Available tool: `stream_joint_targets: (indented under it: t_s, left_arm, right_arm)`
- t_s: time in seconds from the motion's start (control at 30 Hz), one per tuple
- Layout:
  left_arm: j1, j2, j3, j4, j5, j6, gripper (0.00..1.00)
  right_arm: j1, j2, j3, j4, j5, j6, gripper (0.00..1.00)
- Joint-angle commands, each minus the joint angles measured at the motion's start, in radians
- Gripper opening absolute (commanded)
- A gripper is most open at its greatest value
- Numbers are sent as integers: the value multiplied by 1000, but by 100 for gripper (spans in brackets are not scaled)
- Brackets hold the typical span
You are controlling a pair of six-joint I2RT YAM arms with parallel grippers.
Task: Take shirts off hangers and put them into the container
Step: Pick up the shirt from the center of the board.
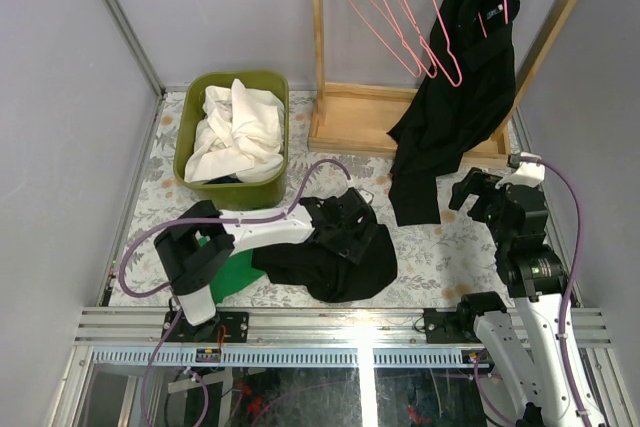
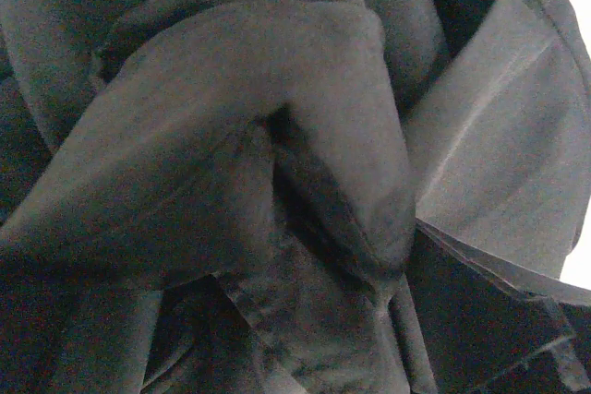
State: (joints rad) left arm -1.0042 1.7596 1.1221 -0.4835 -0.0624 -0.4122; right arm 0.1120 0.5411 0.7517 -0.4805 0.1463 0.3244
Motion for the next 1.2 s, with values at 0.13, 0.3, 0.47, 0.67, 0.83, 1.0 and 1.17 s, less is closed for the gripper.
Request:
stream_joint_targets:
  t_s: [0.13,0.3,0.47,0.67,0.83,1.0,1.17]
  left_arm:
    - [-42,112,-83,61,-66,-47,100]
    - [-56,229,-64,-54,-198,-100,95]
    - [-58,252,-123,-6,-185,-111,60]
    - [-71,207,-121,-19,-192,-117,0]
    - [-96,13,-23,-123,-302,-106,0]
    - [-96,-137,126,-204,-429,-72,0]
    - [-96,-237,300,-290,-549,6,0]
  right_arm:
    - [-2,7,-13,13,-44,-12,96]
    - [-2,-30,-39,-7,-43,7,97]
    - [-2,-93,-75,-36,-73,57,97]
    - [-2,-197,-124,-57,-129,170,95]
    - [-2,-309,-167,-57,-171,251,95]
    - [-2,-435,-201,-82,-222,322,93]
    - [-2,-520,-211,-77,-231,325,92]
